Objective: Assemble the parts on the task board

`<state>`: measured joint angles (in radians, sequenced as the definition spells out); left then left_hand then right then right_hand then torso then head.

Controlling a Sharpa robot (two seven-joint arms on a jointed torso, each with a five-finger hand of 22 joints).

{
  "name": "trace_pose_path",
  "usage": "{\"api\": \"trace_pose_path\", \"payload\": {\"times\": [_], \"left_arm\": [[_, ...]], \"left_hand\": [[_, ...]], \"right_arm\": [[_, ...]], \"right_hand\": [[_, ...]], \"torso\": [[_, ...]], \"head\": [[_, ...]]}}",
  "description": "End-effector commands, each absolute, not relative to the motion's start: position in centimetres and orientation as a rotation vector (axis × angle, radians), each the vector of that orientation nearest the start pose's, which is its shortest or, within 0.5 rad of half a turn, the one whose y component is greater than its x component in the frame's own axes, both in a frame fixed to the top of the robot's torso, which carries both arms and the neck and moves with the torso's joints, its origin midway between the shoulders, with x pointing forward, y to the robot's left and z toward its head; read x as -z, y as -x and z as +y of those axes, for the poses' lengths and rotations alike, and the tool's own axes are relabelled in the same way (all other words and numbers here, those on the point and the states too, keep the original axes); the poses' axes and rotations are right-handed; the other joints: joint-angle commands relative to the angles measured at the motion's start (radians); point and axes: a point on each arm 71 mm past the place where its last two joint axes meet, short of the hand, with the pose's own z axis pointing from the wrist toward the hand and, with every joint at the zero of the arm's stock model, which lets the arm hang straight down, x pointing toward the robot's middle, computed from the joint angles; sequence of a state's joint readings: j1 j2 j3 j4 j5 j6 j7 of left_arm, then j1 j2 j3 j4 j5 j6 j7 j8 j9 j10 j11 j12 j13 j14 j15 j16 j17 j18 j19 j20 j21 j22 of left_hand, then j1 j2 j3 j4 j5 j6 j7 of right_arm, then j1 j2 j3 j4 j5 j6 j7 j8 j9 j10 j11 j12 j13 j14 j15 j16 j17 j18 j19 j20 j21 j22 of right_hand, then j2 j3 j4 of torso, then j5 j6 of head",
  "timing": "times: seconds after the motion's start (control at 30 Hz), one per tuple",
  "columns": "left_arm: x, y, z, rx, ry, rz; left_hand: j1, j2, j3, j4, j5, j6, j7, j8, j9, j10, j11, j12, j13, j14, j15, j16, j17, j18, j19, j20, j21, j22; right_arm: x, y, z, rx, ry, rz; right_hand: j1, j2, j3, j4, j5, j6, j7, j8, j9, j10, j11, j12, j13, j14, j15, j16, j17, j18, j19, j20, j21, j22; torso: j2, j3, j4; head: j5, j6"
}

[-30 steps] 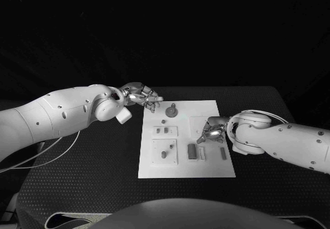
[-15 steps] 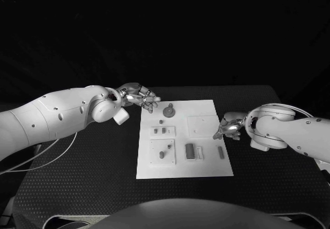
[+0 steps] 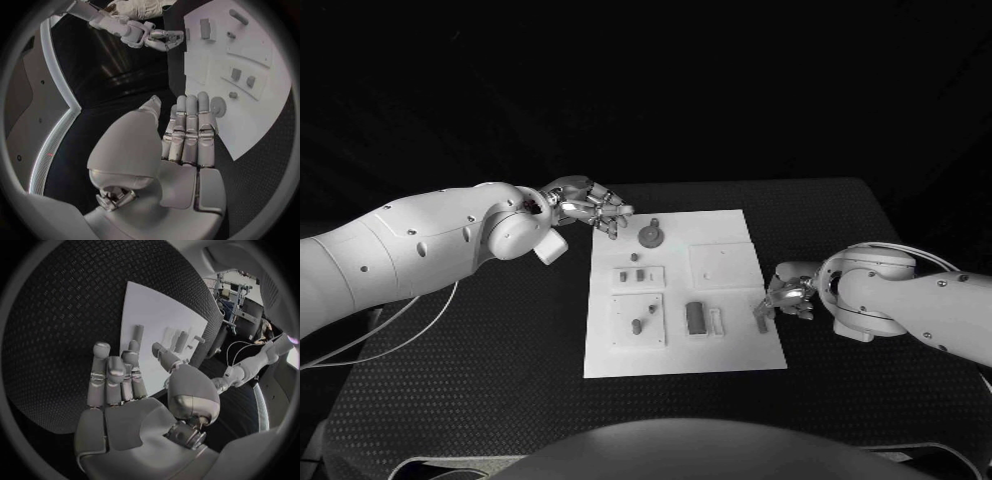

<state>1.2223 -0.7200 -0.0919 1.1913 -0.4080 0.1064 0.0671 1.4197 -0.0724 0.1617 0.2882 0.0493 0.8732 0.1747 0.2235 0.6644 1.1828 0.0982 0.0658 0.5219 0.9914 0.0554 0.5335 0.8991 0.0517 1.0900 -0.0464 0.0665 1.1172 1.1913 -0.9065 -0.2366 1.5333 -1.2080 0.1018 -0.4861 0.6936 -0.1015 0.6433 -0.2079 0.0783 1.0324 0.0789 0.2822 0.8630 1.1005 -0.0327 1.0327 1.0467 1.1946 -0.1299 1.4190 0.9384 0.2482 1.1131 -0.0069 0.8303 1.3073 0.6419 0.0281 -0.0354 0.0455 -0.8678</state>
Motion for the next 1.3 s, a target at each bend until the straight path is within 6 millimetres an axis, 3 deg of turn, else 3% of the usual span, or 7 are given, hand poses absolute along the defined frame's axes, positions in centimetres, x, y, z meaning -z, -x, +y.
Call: {"api": "trace_pose_path", "payload": {"times": [0.03, 0.2, 0.4, 0.73, 1.1, 1.3], "left_arm": [[22.5, -52.8, 22.3, 1.280, 0.740, 2.026], [22.5, -52.7, 22.4, 1.278, 0.742, 2.028], [22.5, -52.7, 22.5, 1.278, 0.742, 2.028], [22.5, -52.7, 22.6, 1.276, 0.743, 2.028], [22.5, -52.7, 22.6, 1.275, 0.744, 2.028], [22.5, -52.7, 22.7, 1.273, 0.745, 2.028]], "left_hand": [[-0.008, 0.000, 0.006, 0.000, 0.000, -0.005, -0.004, 0.007, 0.001, -0.001, -0.002, 0.005, -0.001, -0.007, -0.001, -0.001, -0.001, 0.013, -0.004, 0.001, 0.003, 0.001], [-0.008, 0.000, 0.007, 0.000, 0.000, -0.005, -0.004, 0.007, 0.001, -0.001, -0.002, 0.005, -0.001, -0.007, -0.001, 0.000, -0.001, 0.013, -0.004, 0.001, 0.003, 0.001], [-0.007, 0.000, 0.007, 0.000, 0.000, -0.005, -0.005, 0.007, 0.001, -0.002, -0.002, 0.005, -0.001, -0.007, -0.001, 0.000, -0.001, 0.013, -0.004, 0.001, 0.003, 0.001], [-0.008, 0.000, 0.007, 0.000, 0.000, -0.005, -0.004, 0.007, 0.001, -0.002, -0.001, 0.005, -0.001, -0.007, -0.001, 0.000, -0.001, 0.013, -0.004, 0.001, 0.003, 0.001], [-0.008, 0.000, 0.006, 0.000, 0.000, -0.005, -0.004, 0.007, 0.001, -0.002, -0.001, 0.004, -0.001, -0.007, -0.001, 0.000, -0.001, 0.013, -0.004, 0.001, 0.003, 0.001], [-0.008, 0.000, 0.006, 0.000, 0.000, -0.006, -0.004, 0.007, 0.001, -0.002, -0.001, 0.004, -0.001, -0.007, -0.001, 0.000, -0.001, 0.013, -0.004, 0.001, 0.003, 0.001]], "right_arm": [[29.5, -43.4, -25.5, -0.174, -0.004, 2.412], [30.2, -43.5, -25.7, -0.141, 0.025, 2.412], [31.1, -43.6, -25.9, -0.117, 0.024, 2.430], [32.4, -43.3, -25.3, -0.104, 0.056, 2.452], [33.4, -42.7, -24.2, -0.064, 0.184, 2.467], [33.6, -42.3, -24.0, -0.048, 0.230, 2.484]], "right_hand": [[-0.009, -0.006, 0.002, 0.011, 0.001, -0.006, 0.002, -0.008, -0.003, -0.001, 0.005, -0.005, -0.001, -0.004, 0.001, -0.004, -0.001, 0.014, -0.003, 0.004, -0.004, 0.019], [-0.023, -0.015, 0.006, 0.028, 0.000, -0.006, 0.003, -0.015, -0.006, -0.001, 0.005, -0.006, -0.001, -0.005, 0.002, -0.004, -0.001, 0.014, -0.003, 0.003, -0.005, 0.020], [-0.029, -0.020, 0.005, 0.032, 0.000, -0.005, 0.003, -0.017, -0.007, -0.002, 0.006, -0.006, -0.001, -0.005, 0.002, -0.005, 0.000, 0.014, -0.004, 0.003, -0.005, 0.020], [-0.023, -0.012, 0.010, 0.026, 0.000, -0.002, 0.002, -0.019, -0.007, -0.003, 0.005, -0.006, -0.001, -0.006, 0.002, -0.004, 0.000, 0.014, -0.005, 0.002, -0.005, 0.021], [0.025, 0.030, 0.012, -0.061, 0.000, -0.006, 0.007, -0.033, -0.010, -0.009, 0.009, -0.008, 0.001, -0.012, 0.005, -0.006, 0.002, 0.014, -0.011, 0.005, -0.003, 0.021], [0.083, 0.037, 0.019, -0.081, 0.000, -0.025, 0.015, -0.055, -0.023, -0.018, 0.018, -0.012, 0.000, -0.021, 0.012, -0.012, 0.001, 0.014, -0.020, 0.010, -0.006, 0.021]], "torso": [[0.000, 0.0008, 0.0017], [0.002, -0.0013, 0.0053], [0.002, -0.0032, 0.0043], [0.001, -0.0028, 0.0047], [0.001, -0.0035, 0.0044], [0.001, -0.0037, 0.0046]], "head": [[-0.001, -0.002], [-0.003, -0.003], [-0.002, -0.005], [-0.001, -0.005], [0.000, -0.005], [0.000, -0.005]]}}
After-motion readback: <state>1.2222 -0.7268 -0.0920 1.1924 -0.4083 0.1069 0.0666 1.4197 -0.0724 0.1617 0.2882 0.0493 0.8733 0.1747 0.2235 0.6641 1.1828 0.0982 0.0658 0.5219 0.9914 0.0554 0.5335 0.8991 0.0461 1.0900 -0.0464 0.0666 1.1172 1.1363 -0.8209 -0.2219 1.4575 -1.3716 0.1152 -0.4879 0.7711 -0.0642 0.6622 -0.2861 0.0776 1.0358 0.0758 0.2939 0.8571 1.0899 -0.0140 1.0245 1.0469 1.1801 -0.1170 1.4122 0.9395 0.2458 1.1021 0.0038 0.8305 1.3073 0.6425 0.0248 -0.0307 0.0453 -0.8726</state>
